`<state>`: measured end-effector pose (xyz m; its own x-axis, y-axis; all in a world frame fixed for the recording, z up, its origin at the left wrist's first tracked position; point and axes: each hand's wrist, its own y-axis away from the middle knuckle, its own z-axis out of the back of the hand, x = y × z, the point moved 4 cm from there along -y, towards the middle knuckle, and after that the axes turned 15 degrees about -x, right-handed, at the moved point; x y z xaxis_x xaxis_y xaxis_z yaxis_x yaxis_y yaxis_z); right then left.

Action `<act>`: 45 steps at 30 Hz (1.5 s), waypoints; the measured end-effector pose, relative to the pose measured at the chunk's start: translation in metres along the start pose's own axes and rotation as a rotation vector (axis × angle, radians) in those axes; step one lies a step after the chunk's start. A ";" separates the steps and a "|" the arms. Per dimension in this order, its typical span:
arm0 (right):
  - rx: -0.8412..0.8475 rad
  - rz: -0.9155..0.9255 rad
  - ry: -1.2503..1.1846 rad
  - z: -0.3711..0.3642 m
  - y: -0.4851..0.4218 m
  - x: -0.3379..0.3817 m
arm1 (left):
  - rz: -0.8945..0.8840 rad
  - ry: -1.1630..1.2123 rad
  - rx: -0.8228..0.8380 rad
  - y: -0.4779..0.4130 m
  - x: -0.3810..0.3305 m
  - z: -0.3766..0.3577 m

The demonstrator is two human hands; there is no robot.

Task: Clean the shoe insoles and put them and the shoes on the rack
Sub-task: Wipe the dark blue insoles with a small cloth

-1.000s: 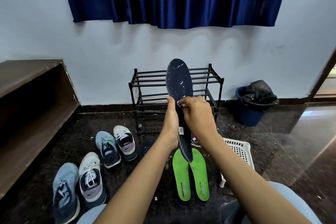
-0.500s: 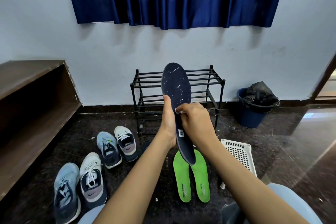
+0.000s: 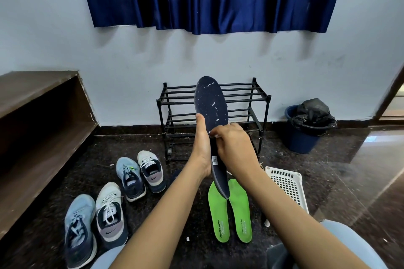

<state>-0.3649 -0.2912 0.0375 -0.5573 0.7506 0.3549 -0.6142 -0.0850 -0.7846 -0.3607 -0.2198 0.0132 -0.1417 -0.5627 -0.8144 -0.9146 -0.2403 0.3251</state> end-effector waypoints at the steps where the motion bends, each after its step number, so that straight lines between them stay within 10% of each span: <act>1: -0.012 -0.012 -0.002 0.001 -0.002 -0.002 | 0.005 0.006 0.017 0.001 0.001 -0.002; 45: -0.151 -0.086 0.032 0.009 -0.005 -0.004 | -0.019 -0.064 -0.009 0.003 0.002 -0.005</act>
<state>-0.3649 -0.2991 0.0441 -0.4862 0.7718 0.4098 -0.5665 0.0787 -0.8203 -0.3621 -0.2259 0.0147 -0.1486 -0.5062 -0.8495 -0.9140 -0.2576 0.3133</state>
